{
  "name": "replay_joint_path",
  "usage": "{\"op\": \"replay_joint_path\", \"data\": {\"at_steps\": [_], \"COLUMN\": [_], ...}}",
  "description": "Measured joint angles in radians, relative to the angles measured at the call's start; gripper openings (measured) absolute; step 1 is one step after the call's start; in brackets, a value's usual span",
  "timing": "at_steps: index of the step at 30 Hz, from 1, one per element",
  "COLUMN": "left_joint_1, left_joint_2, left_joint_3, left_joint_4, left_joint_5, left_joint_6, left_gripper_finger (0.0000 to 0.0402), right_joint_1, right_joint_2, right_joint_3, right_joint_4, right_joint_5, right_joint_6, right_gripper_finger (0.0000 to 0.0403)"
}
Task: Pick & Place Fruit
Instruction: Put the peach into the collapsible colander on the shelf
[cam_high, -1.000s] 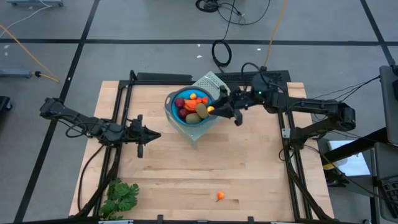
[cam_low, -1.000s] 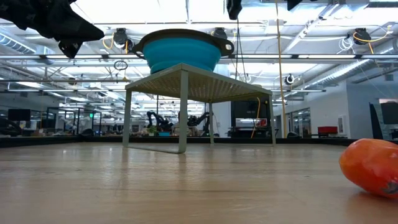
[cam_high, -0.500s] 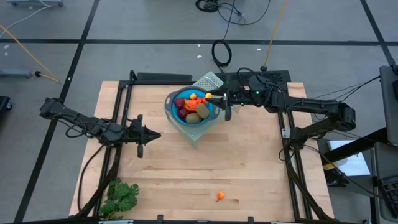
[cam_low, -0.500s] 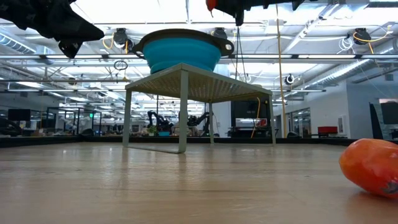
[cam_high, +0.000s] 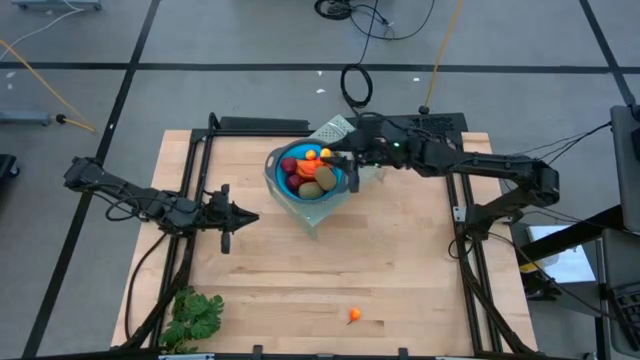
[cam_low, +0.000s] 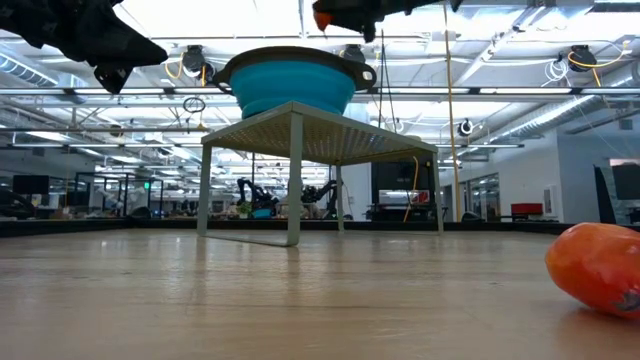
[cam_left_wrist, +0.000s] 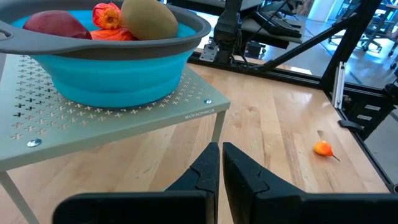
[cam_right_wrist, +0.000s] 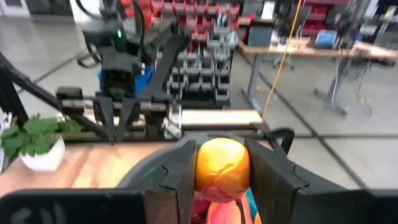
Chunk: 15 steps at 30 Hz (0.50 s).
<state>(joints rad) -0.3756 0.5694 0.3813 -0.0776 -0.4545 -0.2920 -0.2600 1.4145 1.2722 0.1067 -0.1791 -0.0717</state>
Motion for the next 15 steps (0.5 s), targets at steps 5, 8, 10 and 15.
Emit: {"op": "replay_joint_path", "data": {"at_steps": [5,8,10,15], "left_joint_1": [0.000,0.000,0.000,0.000], "left_joint_2": [0.000,0.000,0.000,0.000], "left_joint_3": [0.000,0.000,0.000,0.000], "left_joint_4": [0.000,-0.001,-0.001,-0.002], "left_joint_5": [0.000,0.000,0.000,0.000], "left_joint_6": [0.000,0.000,0.000,0.000], "left_gripper_finger": [0.0019,0.0019,0.0019,0.0019], "right_joint_1": [-0.002,-0.003,-0.003,-0.003], "right_joint_2": [0.088,0.127,0.153,0.203], "right_joint_3": [0.126,0.191,0.214,0.250], "right_joint_4": [-0.137,-0.208,-0.227,-0.219], "right_joint_5": [0.000,0.000,0.000,-0.001], "right_joint_6": [-0.001,-0.002,-0.004,-0.005], "right_gripper_finger": [0.0119,0.0119,0.0119,0.0119]}}
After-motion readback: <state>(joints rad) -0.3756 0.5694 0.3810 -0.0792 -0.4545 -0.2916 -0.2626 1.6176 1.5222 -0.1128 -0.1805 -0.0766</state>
